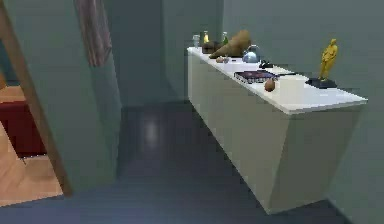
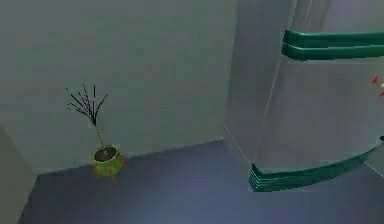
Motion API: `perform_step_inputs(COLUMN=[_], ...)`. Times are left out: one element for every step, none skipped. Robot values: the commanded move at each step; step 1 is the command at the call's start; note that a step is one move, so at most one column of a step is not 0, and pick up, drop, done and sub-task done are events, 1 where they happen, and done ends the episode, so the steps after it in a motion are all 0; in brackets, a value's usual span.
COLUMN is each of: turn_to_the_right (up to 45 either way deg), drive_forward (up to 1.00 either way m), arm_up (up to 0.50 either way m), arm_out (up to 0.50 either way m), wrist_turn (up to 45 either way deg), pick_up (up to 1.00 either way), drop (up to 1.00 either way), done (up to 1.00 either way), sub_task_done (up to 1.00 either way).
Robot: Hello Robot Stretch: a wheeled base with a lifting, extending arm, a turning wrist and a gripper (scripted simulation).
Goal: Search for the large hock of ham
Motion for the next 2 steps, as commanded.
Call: perform_step_inputs(turn_to_the_right=[0.0,0.0], drive_forward=[1.0,0.4], arm_up=[0.0,0.0], arm_out=[0.0,0.0], wrist_turn=[0.0,0.0], pick_up=[0.0,0.0], drop=[0.0,0.0], done=[0.0,0.0], sub_task_done=[0.0,0.0])
